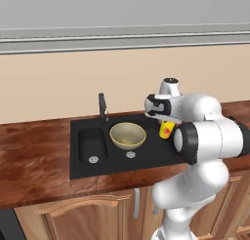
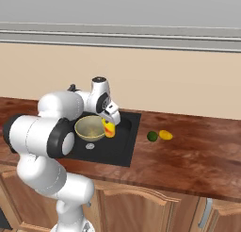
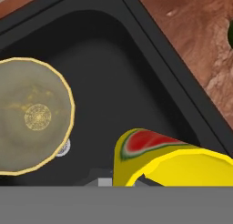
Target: Remove the lime and mango from the sink. Then move the bowl and cup from the counter to the sink for washing.
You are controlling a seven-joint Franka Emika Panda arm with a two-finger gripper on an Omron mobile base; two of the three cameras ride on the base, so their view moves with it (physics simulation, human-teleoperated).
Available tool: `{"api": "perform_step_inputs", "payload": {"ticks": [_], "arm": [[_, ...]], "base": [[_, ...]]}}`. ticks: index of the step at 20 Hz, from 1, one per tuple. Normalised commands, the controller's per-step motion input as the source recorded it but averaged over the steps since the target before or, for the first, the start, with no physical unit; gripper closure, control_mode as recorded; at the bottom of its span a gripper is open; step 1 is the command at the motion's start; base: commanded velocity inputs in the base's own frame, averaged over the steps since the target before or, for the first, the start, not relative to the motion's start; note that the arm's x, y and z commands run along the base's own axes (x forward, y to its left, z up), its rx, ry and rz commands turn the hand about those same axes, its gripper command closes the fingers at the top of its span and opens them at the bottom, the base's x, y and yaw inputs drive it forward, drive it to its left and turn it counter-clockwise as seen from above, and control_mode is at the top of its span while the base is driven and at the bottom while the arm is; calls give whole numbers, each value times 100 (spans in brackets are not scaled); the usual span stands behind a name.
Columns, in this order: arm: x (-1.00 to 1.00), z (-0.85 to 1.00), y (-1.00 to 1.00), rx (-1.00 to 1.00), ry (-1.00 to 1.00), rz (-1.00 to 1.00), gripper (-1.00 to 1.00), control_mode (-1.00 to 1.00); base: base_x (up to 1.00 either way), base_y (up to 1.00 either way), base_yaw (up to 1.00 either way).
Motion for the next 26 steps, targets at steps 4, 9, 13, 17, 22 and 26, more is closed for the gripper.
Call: {"api": "perform_step_inputs", "payload": {"ticks": [4,9,13,17,22,26], "arm": [[4,-14,0,0,0,-3,100,-100],[2,-16,0,1,0,-4,100,-100],[2,-17,0,2,0,-3,100,-100],[3,-18,1,2,0,-2,100,-100],[2,-19,1,2,0,-2,100,-100],[4,-19,2,0,0,-2,100,-100]], "base": [[0,0,0],[0,0,0],[0,0,0],[0,0,0],[0,0,0],[0,0,0]]}}
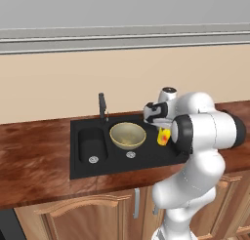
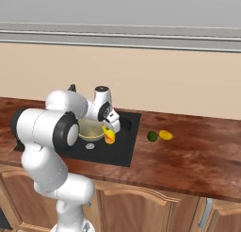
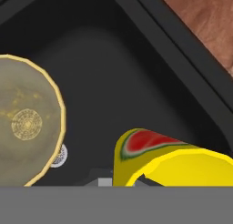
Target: Remove the lime and mango from the sink. Then move the bowl and cup from the counter to the sink for washing.
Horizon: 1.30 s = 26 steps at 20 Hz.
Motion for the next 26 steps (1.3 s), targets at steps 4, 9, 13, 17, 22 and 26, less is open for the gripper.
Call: {"api": "perform_step_inputs", "payload": {"ticks": [4,9,13,17,22,26], "arm": [[3,-19,2,1,0,-2,100,-100],[5,-19,3,0,0,-1,100,-100],[6,-19,2,0,0,-1,100,-100],[6,-20,1,0,0,-1,100,-100],[7,-20,2,0,0,-1,100,-100],[8,-20,2,0,0,-1,100,-100]], "base": [[0,0,0],[0,0,0],[0,0,0],[0,0,0],[0,0,0],[0,0,0]]}}
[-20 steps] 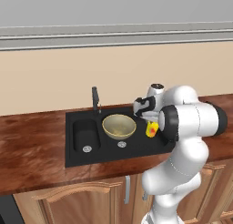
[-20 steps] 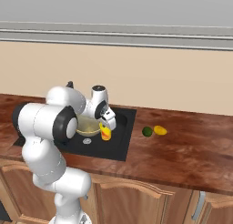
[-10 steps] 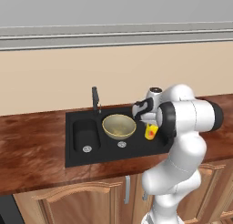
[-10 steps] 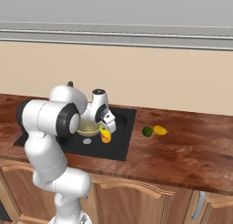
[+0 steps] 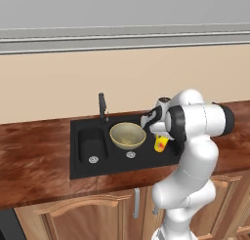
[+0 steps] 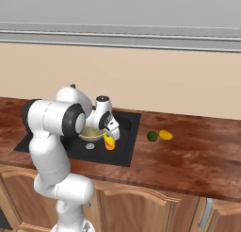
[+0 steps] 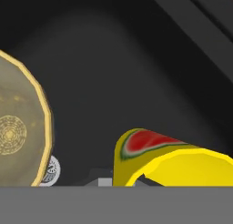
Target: Remove the lime and mango from the sink. Then move the bowl and cup from the counter to the sink for washing.
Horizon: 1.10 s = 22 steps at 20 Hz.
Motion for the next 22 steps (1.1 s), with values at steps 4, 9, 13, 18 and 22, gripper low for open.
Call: {"api": "perform_step_inputs", "payload": {"ticks": [4,9,13,18,22], "arm": [[8,-20,2,1,0,-1,100,-100],[9,-20,1,2,0,-2,100,-100],[7,-19,2,2,0,-2,100,-100],[6,-20,0,1,0,-2,100,-100],[8,-20,2,0,0,-2,100,-100]], "base": [[0,0,0],[0,0,0],[0,0,0],[0,0,0],[0,0,0]]}}
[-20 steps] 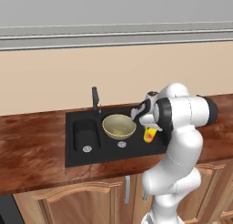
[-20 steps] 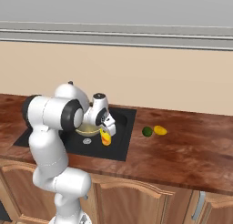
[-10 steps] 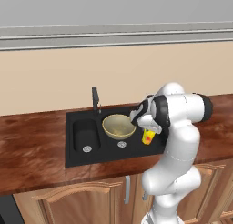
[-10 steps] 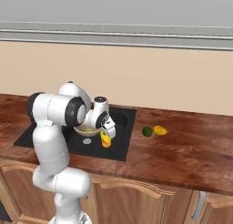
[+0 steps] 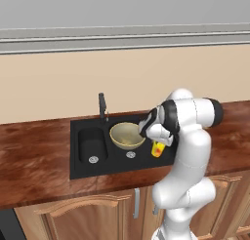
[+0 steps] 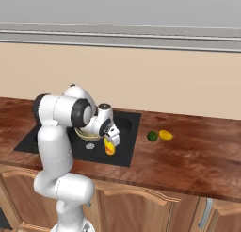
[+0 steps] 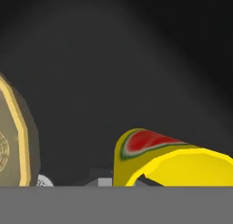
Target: Remove the lime and mango from the sink. Then move the bowl and cup from the counter to the sink for washing.
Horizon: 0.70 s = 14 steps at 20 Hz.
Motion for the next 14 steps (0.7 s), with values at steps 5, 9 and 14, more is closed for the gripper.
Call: {"api": "perform_step_inputs", "payload": {"ticks": [5,9,14], "arm": [[9,-19,2,0,0,-2,100,-100],[9,-18,1,0,0,-2,100,-100],[9,-19,0,0,0,-1,100,-100]], "base": [[0,0,0],[0,0,0],[0,0,0]]}}
